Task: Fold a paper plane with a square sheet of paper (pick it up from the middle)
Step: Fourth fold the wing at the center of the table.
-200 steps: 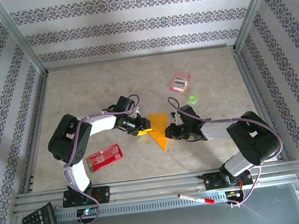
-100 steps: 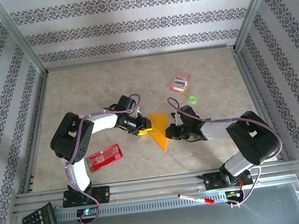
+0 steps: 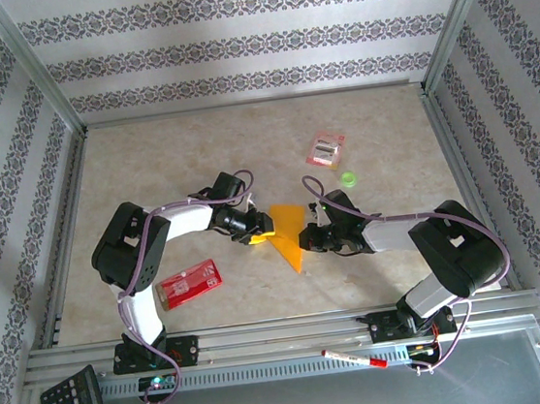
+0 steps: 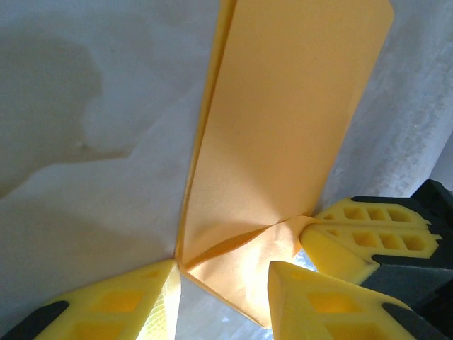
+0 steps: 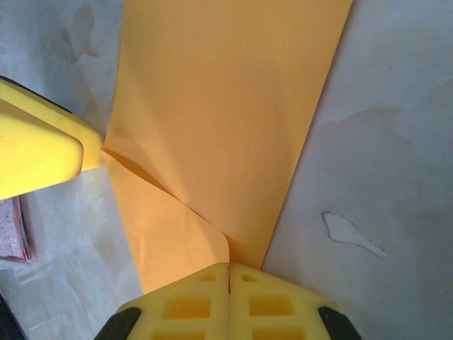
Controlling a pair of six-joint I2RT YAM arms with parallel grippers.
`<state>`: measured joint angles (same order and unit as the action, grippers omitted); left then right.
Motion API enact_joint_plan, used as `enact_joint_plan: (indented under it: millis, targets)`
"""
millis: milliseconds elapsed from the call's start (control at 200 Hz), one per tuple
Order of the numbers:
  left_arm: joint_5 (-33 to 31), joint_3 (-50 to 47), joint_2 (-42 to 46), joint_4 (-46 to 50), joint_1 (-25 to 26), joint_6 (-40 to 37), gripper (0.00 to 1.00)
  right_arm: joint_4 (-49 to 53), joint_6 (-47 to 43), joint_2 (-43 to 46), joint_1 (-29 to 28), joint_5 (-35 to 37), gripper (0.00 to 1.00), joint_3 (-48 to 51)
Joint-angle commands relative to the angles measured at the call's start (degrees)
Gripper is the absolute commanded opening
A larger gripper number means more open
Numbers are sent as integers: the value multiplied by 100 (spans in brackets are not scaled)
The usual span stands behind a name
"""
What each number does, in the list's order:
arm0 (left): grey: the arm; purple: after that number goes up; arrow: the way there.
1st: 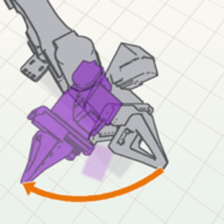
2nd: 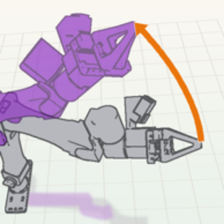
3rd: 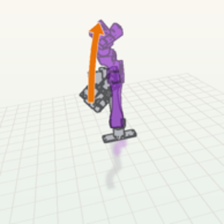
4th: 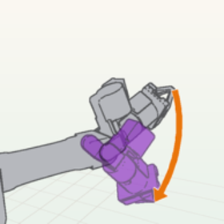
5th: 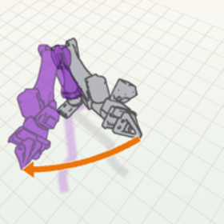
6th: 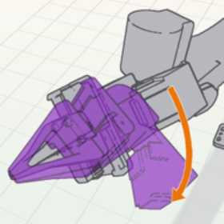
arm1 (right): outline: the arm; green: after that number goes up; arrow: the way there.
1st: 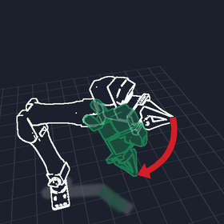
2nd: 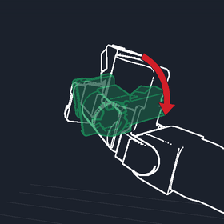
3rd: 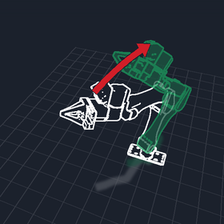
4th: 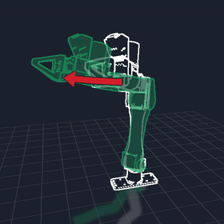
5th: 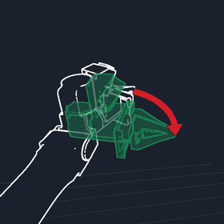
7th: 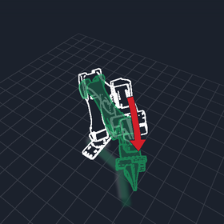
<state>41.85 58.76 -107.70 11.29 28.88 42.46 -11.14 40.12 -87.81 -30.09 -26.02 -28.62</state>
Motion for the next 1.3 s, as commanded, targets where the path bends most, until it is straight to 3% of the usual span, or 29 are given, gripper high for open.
enact_joint_plan:
  millis: [0,200,704,889,1294]
  targets:
    - [-317,-10,230,299,78,-57,38,192,-162,-112,80,192,0,58]
    - [158,-26,72,-94,112,108,38,200,-162,-81,74,194,0,67]
    - [489,4,-24,-525,139,263,38,200,-180,-129,82,186,0,34]
    - [447,138,-116,-369,132,-192,37,253,-254,-157,117,116,0,-20]
    - [183,340,-395,-267,57,-598,8,766,-741,-119,205,36,3,-350]
